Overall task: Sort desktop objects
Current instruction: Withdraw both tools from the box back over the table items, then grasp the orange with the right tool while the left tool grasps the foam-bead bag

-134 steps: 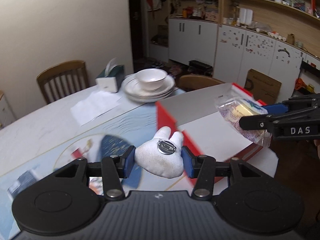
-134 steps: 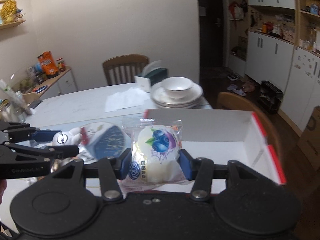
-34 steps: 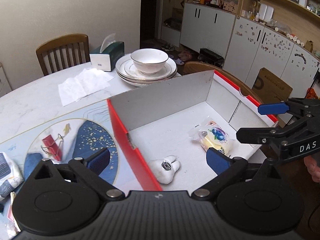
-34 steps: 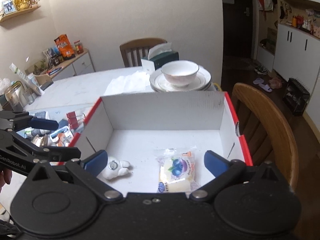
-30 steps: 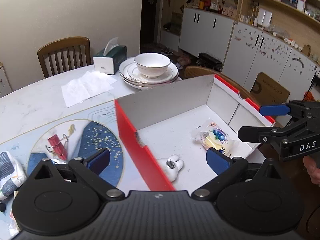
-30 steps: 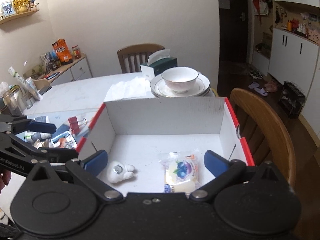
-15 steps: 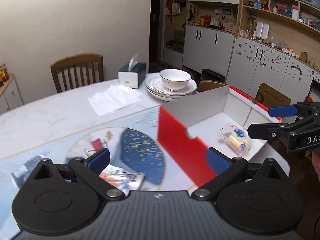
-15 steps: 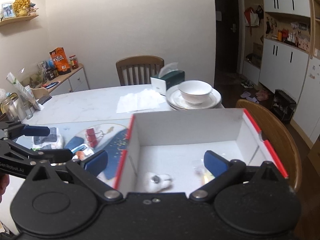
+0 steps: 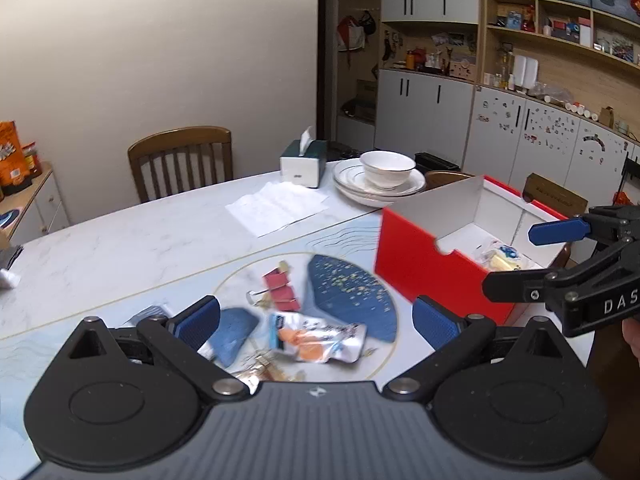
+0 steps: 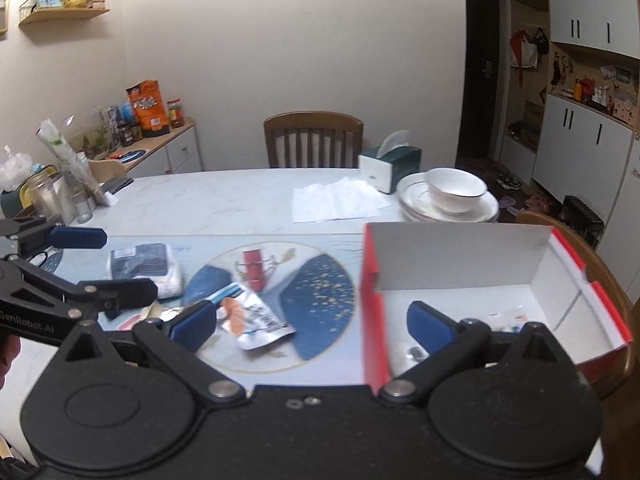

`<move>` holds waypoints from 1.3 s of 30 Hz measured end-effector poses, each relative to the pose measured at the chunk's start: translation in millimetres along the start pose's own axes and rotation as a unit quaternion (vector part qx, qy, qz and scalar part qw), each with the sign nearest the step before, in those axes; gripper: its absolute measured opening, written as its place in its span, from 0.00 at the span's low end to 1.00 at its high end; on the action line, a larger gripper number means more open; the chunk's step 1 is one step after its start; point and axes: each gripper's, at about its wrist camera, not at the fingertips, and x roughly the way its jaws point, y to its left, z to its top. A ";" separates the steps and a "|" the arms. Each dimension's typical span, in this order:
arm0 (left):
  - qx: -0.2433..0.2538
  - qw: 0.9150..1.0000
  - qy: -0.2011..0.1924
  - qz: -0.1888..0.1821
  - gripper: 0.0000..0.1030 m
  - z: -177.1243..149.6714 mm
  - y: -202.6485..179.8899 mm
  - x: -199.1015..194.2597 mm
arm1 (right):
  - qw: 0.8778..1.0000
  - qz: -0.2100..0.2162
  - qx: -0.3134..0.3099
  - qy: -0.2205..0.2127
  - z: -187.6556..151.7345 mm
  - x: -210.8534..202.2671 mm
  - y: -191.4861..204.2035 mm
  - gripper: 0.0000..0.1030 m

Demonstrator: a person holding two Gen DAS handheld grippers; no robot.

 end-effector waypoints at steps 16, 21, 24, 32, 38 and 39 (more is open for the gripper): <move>-0.043 0.998 0.035 0.030 1.00 -54.4 76.1 -8.3 | 0.999 0.003 -0.030 0.038 -9.4 45.6 64.6 0.96; -0.034 0.997 0.069 0.029 0.99 -80.7 84.5 2.8 | 0.997 0.005 -0.033 0.067 -18.2 70.0 74.2 0.94; -0.029 0.996 0.087 0.016 0.99 -90.9 84.9 11.1 | 0.996 0.010 -0.039 0.079 -21.0 81.4 82.6 0.93; -0.002 0.994 0.114 0.000 0.95 -113.7 84.0 27.7 | 0.992 0.035 -0.059 0.105 -29.9 99.4 108.9 0.89; 0.016 0.992 0.126 -0.009 0.87 -122.7 86.7 39.2 | 0.987 0.055 -0.051 0.143 -46.8 106.5 128.0 0.79; 0.019 0.992 0.126 -0.009 0.87 -123.4 86.2 39.8 | 0.986 0.059 -0.048 0.149 -49.2 108.0 131.0 0.76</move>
